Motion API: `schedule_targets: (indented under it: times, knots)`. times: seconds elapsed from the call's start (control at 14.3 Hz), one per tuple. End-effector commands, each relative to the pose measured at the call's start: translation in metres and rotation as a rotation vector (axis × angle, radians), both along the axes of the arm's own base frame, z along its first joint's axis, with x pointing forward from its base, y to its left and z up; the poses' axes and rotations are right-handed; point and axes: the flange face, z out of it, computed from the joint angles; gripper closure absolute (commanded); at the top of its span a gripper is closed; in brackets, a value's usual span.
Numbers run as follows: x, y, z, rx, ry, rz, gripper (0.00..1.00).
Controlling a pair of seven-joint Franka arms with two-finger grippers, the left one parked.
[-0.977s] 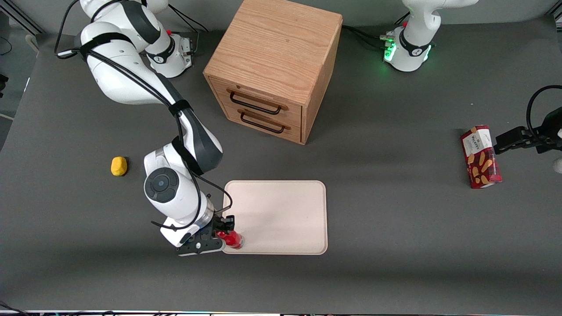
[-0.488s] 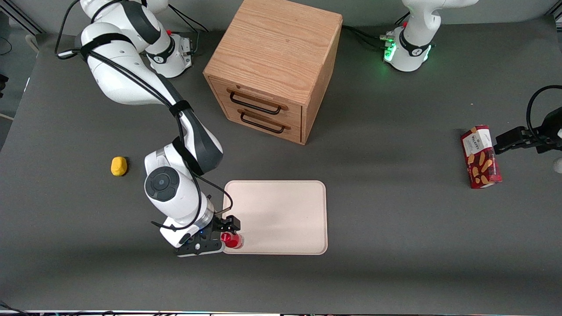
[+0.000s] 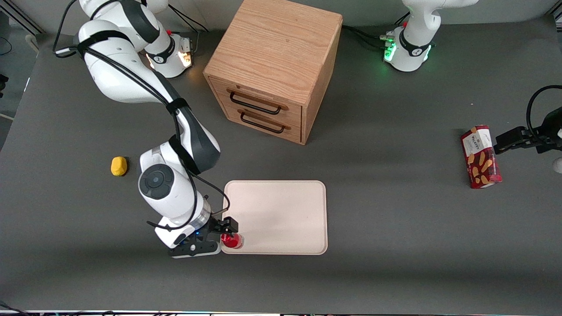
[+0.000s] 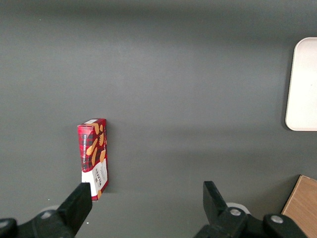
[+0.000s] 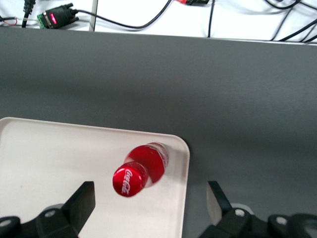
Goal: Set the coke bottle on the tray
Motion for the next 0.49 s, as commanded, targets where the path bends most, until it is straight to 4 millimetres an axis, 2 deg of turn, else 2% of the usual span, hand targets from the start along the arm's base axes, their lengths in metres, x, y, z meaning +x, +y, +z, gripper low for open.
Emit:
schedule_targets:
  times: [0.0, 0.14, 0.28, 0.35, 0.42]
  knots:
    - [-0.02, -0.022, 0.06, -0.033, 0.06, -0.043, 0.0]
    - [-0.039, -0.05, 0.105, 0.007, 0.106, -0.09, 0.0]
    - [-0.059, -0.094, 0.148, 0.077, 0.123, -0.184, 0.0]
    - [-0.072, -0.122, 0.163, 0.103, 0.138, -0.234, 0.0]
    - [-0.089, -0.141, 0.175, 0.103, 0.143, -0.258, 0.0]
